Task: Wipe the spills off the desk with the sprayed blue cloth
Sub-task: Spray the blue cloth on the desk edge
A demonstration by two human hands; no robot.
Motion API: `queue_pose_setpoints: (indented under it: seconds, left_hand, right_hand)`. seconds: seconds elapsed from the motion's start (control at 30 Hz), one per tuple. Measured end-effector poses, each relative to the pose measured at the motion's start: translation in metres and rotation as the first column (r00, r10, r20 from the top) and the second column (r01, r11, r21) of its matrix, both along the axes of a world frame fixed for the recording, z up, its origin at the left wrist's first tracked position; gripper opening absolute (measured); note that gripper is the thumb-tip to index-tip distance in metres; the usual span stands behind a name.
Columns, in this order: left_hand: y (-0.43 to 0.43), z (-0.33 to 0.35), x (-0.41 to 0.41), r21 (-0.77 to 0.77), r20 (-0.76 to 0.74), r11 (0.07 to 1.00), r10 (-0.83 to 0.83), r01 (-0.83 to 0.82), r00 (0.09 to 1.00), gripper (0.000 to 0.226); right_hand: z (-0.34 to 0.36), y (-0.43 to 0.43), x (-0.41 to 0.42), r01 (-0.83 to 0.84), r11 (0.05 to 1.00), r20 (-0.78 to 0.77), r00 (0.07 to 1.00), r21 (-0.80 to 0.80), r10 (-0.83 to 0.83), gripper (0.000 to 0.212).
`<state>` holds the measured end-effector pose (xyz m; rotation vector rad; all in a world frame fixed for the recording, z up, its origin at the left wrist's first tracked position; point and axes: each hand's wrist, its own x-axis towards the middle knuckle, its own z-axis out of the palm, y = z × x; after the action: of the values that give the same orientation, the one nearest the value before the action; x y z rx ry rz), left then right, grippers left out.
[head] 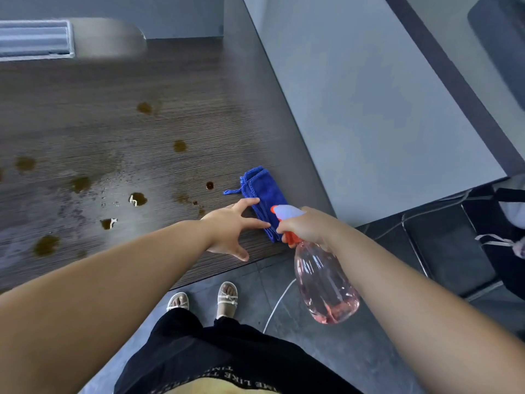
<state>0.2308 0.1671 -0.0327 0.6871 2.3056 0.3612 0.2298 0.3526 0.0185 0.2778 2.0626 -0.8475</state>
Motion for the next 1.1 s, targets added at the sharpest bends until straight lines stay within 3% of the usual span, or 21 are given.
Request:
queue_pose_setpoints:
  seconds: [0.2,0.37,0.5,0.63,0.83,1.03,1.1]
  left_hand:
    - [0.0,-0.001,0.0,0.0,-0.006,1.0,-0.019,0.019,1.0,0.082]
    - [0.0,-0.001,0.0,-0.018,-0.014,0.999,-0.039,0.039,0.999,0.082]
    - [-0.001,0.002,-0.001,-0.031,-0.015,0.998,-0.053,0.052,0.998,0.082]
    - [0.0,0.003,-0.001,-0.033,-0.013,0.998,-0.061,0.06,0.998,0.083]
    - [0.0,0.004,-0.002,-0.032,-0.016,0.998,-0.055,0.054,0.998,0.082]
    - [-0.001,0.004,-0.002,-0.016,-0.007,0.999,-0.034,0.034,0.999,0.08]
    - [-0.001,0.005,-0.002,-0.009,-0.005,0.999,-0.031,0.03,1.0,0.079]
  right_hand:
    - [-0.007,0.019,0.024,0.065,0.997,0.042,0.997,0.051,-0.067,0.023]
    - [-0.009,0.031,0.032,0.118,0.991,0.059,0.991,0.055,-0.121,0.036]
    - [-0.008,0.033,0.031,0.128,0.991,-0.011,0.992,0.04,-0.128,0.004]
    - [-0.008,0.032,0.027,0.169,0.985,-0.056,0.984,0.021,-0.168,0.037]
    - [-0.002,0.016,0.006,0.114,0.993,-0.146,0.983,0.036,-0.108,0.041]
    - [-0.006,0.008,-0.01,0.076,0.996,-0.108,0.992,0.052,-0.07,0.052]
    - [-0.005,0.012,-0.011,0.066,0.996,-0.106,0.993,0.053,-0.06,0.043]
